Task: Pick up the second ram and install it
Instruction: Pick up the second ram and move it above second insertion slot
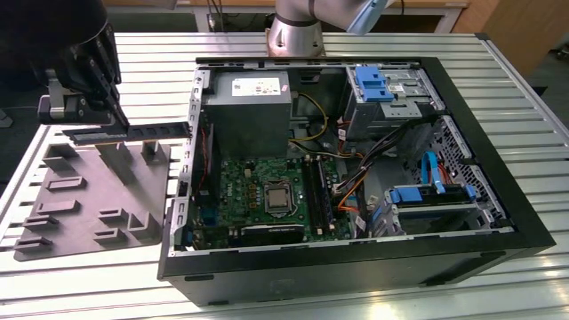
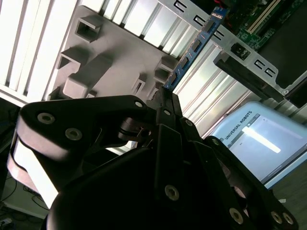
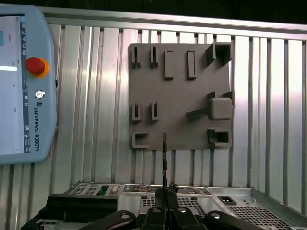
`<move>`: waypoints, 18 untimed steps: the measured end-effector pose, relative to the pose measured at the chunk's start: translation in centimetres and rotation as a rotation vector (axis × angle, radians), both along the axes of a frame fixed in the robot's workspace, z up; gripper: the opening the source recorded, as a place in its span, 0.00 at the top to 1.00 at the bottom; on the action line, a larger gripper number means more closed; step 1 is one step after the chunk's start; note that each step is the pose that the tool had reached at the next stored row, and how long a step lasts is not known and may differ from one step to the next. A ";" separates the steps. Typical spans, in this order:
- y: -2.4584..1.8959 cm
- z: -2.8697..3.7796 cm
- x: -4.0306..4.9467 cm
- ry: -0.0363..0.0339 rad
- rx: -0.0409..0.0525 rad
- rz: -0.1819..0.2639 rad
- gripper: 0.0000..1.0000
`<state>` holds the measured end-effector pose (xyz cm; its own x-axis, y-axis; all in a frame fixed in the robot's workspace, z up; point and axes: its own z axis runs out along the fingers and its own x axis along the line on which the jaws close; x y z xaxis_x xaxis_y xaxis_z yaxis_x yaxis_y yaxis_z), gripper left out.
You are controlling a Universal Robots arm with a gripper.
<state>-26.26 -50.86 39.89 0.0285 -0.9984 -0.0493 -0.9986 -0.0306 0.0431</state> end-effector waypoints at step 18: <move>0.00 0.00 0.89 0.0000 0.0000 0.000 0.88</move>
